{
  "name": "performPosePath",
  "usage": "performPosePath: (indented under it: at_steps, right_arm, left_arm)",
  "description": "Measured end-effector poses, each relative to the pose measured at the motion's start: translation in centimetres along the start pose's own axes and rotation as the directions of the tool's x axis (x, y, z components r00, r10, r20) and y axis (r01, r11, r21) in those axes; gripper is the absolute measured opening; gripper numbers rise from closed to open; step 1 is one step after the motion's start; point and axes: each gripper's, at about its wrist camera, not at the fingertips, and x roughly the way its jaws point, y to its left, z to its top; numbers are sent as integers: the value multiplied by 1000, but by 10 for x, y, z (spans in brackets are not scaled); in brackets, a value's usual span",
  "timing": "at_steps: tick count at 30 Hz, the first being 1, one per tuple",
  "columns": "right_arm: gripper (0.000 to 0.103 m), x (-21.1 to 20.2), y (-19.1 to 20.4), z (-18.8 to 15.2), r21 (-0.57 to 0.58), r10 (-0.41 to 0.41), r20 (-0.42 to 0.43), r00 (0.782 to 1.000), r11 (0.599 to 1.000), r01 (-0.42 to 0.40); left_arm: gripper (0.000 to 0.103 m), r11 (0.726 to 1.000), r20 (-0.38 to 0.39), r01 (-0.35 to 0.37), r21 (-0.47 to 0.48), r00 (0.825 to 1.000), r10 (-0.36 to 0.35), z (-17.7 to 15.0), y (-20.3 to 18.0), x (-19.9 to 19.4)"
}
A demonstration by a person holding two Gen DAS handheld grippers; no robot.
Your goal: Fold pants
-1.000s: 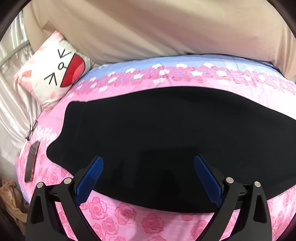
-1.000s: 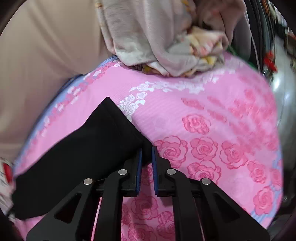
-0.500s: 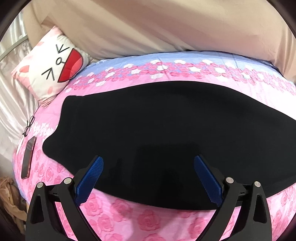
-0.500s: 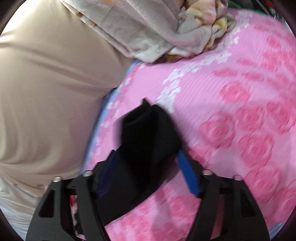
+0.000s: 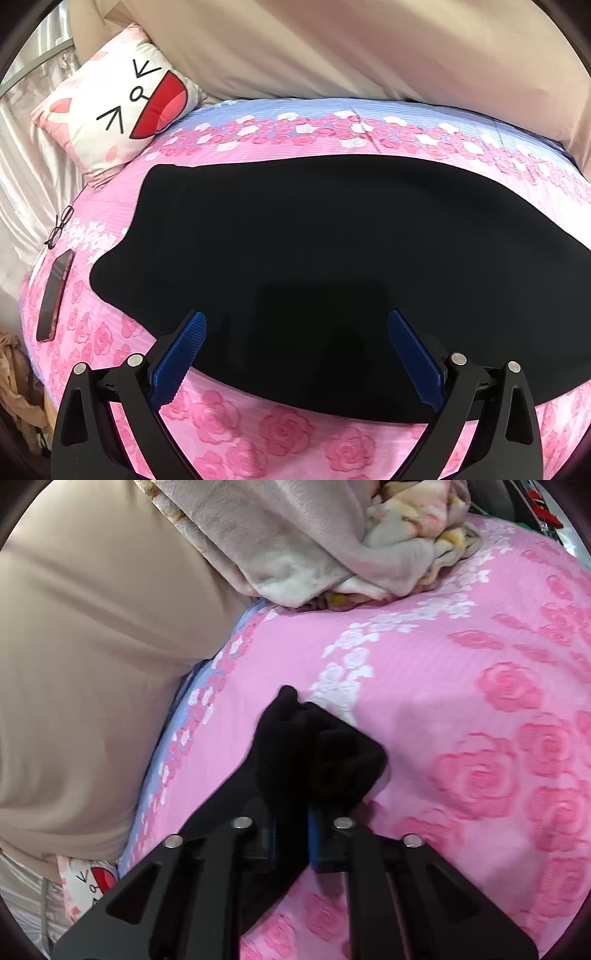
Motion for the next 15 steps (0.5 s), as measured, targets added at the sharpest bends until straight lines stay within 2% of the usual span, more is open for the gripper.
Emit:
performPosePath:
  at_steps: [3,6,9,12,15]
  right_arm:
    - [8,-16,58,-7,-139,48,37,998,989,-43]
    - [8,-23,115,-22,-267,102,15,995,959,-94]
    - [8,-16,184,-51,-419,145,-55,988,895,-155]
    - [8,2,249,-99,-561,162,-151,975,798,-220]
    - [8,14,283,-149,-650,146,-227,963,713,-261]
  left_arm:
    - [97,1000,-2,-9,-30,1000,9,2,15,2]
    - [97,998,7,-2,-57,1000,3,3,31,2]
    - [97,997,18,11,-81,1000,-10,3,46,1]
    - [97,995,32,22,-100,999,-19,1,62,-1]
    - [97,992,46,24,-125,999,-19,0,80,-5]
